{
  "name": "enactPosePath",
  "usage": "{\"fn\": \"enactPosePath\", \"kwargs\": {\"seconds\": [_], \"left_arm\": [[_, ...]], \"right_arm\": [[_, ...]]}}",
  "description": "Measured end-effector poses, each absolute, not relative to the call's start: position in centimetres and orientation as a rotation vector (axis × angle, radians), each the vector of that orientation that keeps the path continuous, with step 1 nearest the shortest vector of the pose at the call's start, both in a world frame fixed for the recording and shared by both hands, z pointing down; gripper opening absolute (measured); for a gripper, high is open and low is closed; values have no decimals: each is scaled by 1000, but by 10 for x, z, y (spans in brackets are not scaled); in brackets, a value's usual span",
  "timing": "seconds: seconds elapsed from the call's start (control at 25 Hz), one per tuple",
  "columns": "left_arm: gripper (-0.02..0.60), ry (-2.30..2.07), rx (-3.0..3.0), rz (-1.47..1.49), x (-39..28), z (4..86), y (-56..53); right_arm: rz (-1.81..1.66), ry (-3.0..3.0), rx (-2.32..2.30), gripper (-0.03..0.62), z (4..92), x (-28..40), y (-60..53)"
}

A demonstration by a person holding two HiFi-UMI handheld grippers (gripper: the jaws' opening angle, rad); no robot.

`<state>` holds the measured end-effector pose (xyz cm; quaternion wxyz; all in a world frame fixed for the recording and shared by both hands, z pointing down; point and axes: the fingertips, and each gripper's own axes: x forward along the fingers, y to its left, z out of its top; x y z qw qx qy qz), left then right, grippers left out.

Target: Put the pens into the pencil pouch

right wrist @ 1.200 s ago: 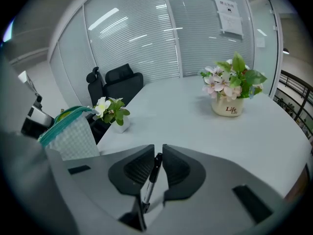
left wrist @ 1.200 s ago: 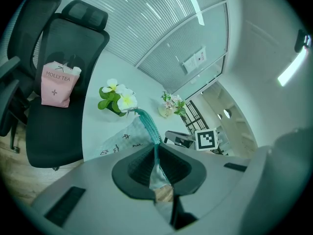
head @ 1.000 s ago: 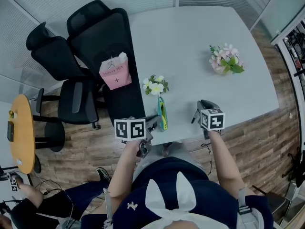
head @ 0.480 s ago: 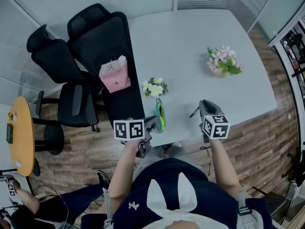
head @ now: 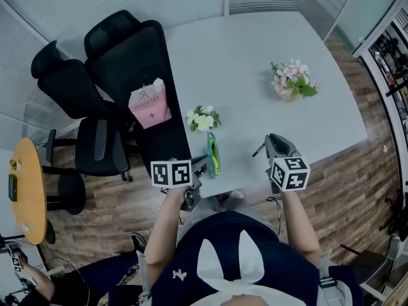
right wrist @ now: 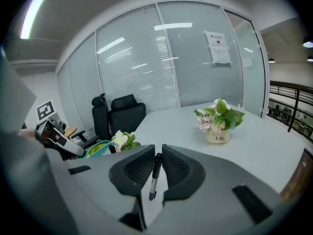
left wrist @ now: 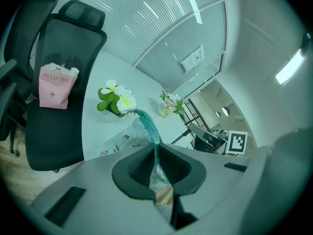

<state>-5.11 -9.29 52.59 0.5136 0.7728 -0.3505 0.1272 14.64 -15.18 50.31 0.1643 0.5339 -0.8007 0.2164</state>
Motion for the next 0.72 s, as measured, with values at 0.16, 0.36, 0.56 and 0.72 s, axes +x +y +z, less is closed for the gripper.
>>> {"fn": "enactPosePath", "kwargs": {"seconds": [0.16,0.36,0.56,0.72], "left_arm": [[44,-834,1860,310,-50,527,-92],[44,-834,1862,306,-50,527,-92],[44,-834,1865,304,-52,527,-90],[44,-832,1862,299,-52,527,-90]], "right_arm": [[628,-2309,1533,51,493,145,-149],[630,-2365,1526,51,473,136,-148],[624,-2405,1504,49,456,122,-148],[600,-2457,1480,49,438,108,-148]]}}
